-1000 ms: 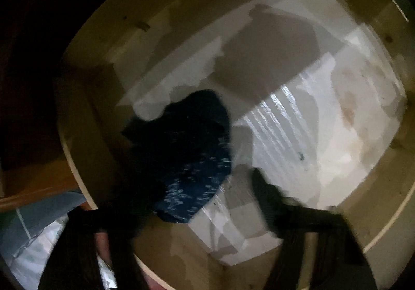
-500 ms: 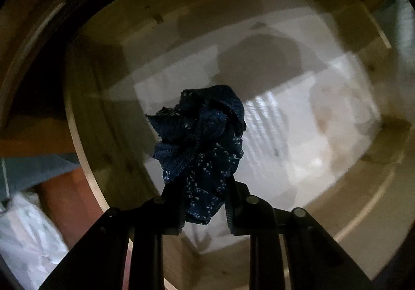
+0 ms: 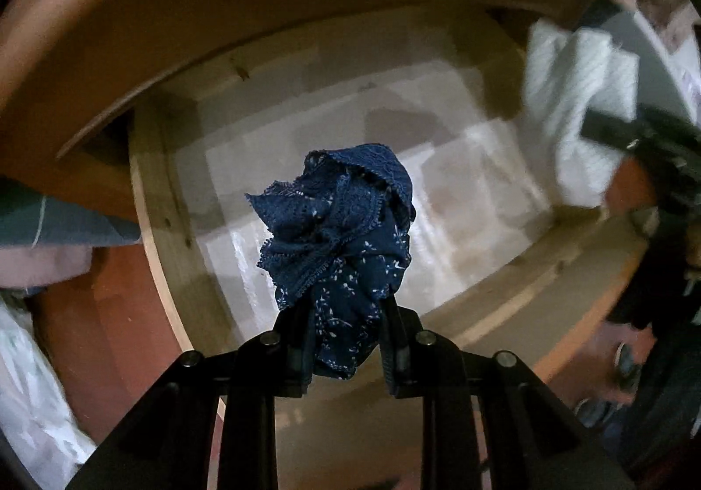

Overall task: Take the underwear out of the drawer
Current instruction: 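Carry the navy panties with the left tool over the white box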

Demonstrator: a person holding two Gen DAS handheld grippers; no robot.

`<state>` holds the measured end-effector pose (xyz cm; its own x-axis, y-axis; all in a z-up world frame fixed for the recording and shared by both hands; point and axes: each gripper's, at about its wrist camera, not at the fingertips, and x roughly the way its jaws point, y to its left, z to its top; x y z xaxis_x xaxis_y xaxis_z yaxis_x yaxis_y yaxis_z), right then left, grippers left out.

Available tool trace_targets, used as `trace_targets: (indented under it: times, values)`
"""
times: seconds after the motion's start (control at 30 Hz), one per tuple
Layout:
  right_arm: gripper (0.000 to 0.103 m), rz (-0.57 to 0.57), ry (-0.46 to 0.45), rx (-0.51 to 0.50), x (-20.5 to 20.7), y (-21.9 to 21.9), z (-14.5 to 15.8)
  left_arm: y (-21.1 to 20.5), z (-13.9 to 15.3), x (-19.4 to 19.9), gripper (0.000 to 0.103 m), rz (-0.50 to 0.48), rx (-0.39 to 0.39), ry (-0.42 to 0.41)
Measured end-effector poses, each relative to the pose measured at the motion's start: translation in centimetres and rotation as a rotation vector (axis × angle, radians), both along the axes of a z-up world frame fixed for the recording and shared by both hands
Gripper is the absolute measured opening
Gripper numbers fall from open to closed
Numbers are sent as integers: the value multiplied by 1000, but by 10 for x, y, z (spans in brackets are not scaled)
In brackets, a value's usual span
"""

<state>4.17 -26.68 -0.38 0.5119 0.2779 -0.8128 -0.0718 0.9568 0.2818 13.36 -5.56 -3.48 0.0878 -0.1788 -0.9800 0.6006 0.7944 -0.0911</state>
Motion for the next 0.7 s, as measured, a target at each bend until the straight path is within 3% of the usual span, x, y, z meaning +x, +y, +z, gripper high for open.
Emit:
trace_targets:
  times: [0.1,0.23,0.4,0.7]
  values:
    - [22,-3,-1,1,-1,0,0,-15,20,-17,21,21,-15,-28]
    - [22,-9,-1,-1,-1,1,-1,-6,40,-22,21,83,-55,-57]
    - [22,-17,-1,-6,-1,2,-1,-3,61,-33,21,123,-23,-118]
    - [22,-23,-6,-13,-1,4,-1,1,112,-44,21,182,-53,-226]
